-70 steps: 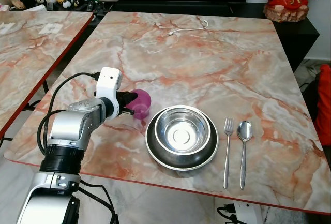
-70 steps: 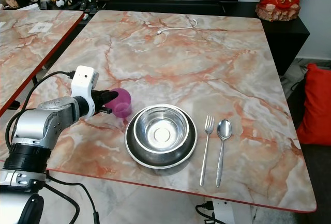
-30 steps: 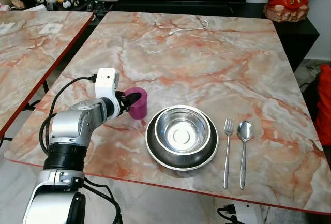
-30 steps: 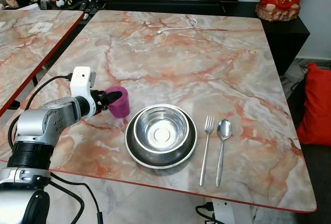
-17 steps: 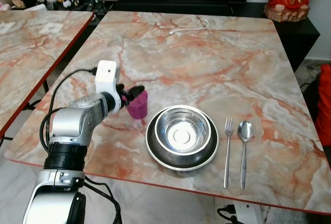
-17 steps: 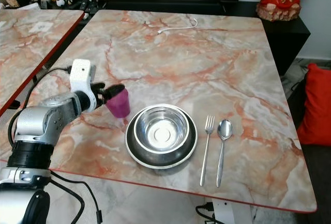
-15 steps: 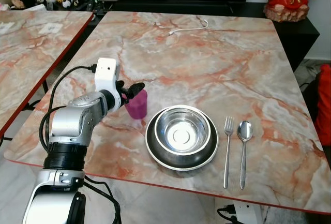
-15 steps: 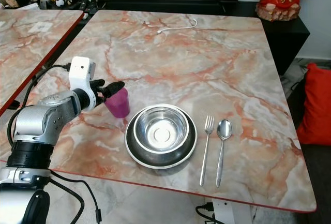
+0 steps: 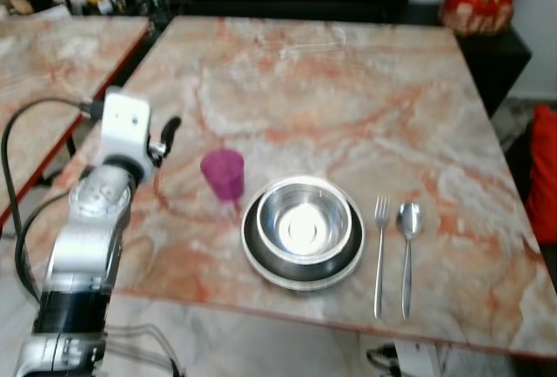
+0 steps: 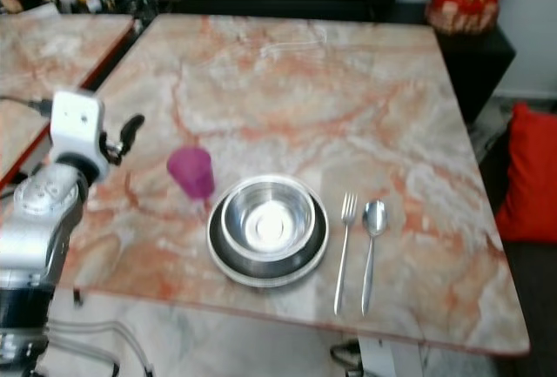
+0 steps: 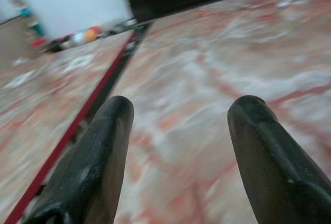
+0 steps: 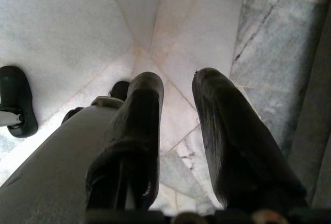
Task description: Setting the table
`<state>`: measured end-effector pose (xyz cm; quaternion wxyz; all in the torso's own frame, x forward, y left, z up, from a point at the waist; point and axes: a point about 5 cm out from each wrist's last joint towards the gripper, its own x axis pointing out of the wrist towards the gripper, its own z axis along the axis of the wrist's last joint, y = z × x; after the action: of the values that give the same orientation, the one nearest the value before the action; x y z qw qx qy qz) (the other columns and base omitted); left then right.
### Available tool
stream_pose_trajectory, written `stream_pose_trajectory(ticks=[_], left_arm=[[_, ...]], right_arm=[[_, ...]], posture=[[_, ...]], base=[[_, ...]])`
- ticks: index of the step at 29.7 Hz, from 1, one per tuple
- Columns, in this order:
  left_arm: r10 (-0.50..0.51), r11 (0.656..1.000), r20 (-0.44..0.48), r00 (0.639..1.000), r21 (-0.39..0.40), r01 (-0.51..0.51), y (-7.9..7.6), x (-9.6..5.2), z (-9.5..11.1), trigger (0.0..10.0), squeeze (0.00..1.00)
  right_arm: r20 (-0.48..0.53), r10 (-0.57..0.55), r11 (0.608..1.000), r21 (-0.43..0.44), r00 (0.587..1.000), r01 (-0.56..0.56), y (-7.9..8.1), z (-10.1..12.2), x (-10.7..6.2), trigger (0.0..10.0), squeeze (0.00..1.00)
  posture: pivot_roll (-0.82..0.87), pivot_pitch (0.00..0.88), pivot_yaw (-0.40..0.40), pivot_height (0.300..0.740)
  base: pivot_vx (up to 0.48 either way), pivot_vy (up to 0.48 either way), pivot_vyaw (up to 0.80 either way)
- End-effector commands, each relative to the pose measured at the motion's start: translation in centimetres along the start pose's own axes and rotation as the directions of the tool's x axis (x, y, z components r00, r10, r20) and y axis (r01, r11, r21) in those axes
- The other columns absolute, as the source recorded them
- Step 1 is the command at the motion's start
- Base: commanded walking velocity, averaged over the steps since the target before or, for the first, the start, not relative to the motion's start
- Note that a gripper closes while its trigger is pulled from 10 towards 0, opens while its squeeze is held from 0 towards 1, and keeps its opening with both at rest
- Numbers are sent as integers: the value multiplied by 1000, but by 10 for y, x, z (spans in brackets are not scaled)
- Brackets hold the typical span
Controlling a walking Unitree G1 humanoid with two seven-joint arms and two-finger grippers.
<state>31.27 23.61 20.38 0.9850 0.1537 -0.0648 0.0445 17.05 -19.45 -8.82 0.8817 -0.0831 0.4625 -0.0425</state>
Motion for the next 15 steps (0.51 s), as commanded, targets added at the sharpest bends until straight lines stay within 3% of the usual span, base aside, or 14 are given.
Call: stream_pose_trajectory(ticks=[1,5,9,15], left_arm=[[53,999,80,995,10,-54,9,-5,12,10000,0],[141,990,27,990,-25,-140,10,-31,-16,10000,0],[147,989,26,989,-36,-146,5,-39,-23,10000,0],[169,978,-41,985,-116,-173,-3,-44,-38,10000,0]], right_arm=[[-16,5,1000,-3,1000,-5,1,-6,-1,10000,0],[-14,2,1000,-2,1000,-2,0,-6,-1,10000,0],[-15,1,1000,-3,1000,-1,-1,-5,-1,10000,0],[-14,0,1000,-6,1000,0,0,-5,-1,10000,0]], posture=[[-25,128,30,740],[-36,126,32,740],[-33,127,30,740],[-43,122,36,740]], base=[[0,0,0],[0,0,0],[0,0,0],[0,401,0]])
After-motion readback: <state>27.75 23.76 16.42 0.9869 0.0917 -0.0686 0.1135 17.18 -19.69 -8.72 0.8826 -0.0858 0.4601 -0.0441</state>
